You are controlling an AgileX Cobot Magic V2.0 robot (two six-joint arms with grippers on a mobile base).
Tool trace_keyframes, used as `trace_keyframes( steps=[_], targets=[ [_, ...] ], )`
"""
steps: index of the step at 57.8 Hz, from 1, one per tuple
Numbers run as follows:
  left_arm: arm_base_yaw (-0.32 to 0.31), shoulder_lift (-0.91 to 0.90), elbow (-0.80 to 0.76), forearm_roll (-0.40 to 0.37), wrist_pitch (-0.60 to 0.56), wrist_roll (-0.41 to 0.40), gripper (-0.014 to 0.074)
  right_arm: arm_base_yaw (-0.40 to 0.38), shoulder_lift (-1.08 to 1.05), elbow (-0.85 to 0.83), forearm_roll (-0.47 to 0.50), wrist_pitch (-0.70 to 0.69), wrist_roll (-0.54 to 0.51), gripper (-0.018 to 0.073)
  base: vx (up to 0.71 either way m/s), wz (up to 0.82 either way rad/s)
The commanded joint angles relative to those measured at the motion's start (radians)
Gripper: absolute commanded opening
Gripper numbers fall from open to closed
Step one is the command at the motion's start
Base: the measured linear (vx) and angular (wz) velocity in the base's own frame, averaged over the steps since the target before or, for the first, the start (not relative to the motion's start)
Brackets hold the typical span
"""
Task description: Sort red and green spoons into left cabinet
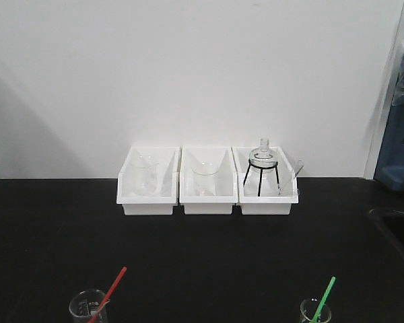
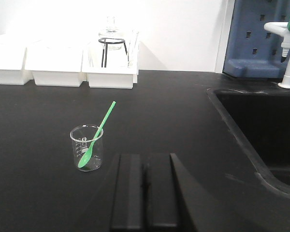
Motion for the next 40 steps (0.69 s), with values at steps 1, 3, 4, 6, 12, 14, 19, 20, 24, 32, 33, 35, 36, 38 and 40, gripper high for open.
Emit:
trace_keyframes(
  steps=[1,3,4,6,12,14,19,20,24,32,33,35,36,38,40],
  targets=[
    [-0.003,-0.023,-0.001,-0.008,-0.080,-0.002,-0.0006,-0.004,-0.014,0.011,-0.009,-0.085,-0.003,-0.0009,0.00,0.00],
    [-0.003,-0.023,-0.001,-0.008,-0.080,-0.002,-0.0006,-0.004,-0.014,0.011,-0.009,-0.085,-0.003,-0.0009,0.00,0.00],
    [-0.003,-0.023,-0.001,-0.008,-0.080,-0.002,-0.0006,-0.004,-0.014,0.011,-0.009,-0.085,-0.003,-0.0009,0.00,0.00],
    [-0.003,-0.023,-0.001,-0.008,-0.080,-0.002,-0.0006,-0.004,-0.014,0.011,-0.009,-0.085,-0.003,-0.0009,0.00,0.00],
    [-0.003,-0.023,-0.001,-0.008,-0.080,-0.002,-0.0006,-0.004,-0.014,0.011,-0.009,-0.085,-0.003,-0.0009,0.00,0.00],
    [-0.003,-0.023,-0.001,-0.008,-0.080,-0.002,-0.0006,-0.004,-0.014,0.011,-0.009,-0.085,-0.003,-0.0009,0.00,0.00],
    [-0.003,-0.023,-0.001,-0.008,-0.080,-0.002,-0.0006,-0.004,-0.014,0.011,-0.009,-0.085,-0.003,-0.0009,0.00,0.00],
    [-0.003,-0.023,-0.001,-0.008,-0.080,-0.002,-0.0006,-0.004,-0.014,0.011,-0.009,-0.085,-0.003,-0.0009,0.00,0.00],
    [-0.003,-0.023,-0.001,-0.008,-0.080,-0.002,-0.0006,-0.004,-0.014,0.011,-0.009,-0.085,-0.003,-0.0009,0.00,0.00],
    [-0.003,-0.023,-0.001,-0.008,-0.080,-0.002,-0.0006,-0.004,-0.014,0.011,-0.011,-0.085,-0.003,-0.0009,0.00,0.00],
    [-0.003,-0.023,-0.001,-0.008,-0.080,-0.002,-0.0006,-0.004,-0.014,0.011,-0.011,-0.085,-0.003,-0.0009,0.00,0.00],
    [-0.003,-0.023,-0.001,-0.008,-0.080,-0.002,-0.0006,-0.004,-0.014,0.011,-0.011,-0.085,-0.003,-0.0009,0.00,0.00],
    [-0.003,-0.023,-0.001,-0.008,-0.080,-0.002,-0.0006,-0.004,-0.014,0.011,-0.011,-0.085,-0.003,-0.0009,0.00,0.00],
    [-0.003,-0.023,-0.002,-0.008,-0.086,-0.002,-0.0006,-0.004,-0.014,0.011,-0.011,-0.085,-0.003,-0.0009,0.00,0.00],
    [-0.003,-0.023,-0.002,-0.008,-0.089,-0.002,-0.0006,-0.004,-0.014,0.011,-0.011,-0.086,-0.003,-0.0009,0.00,0.00]
  ],
)
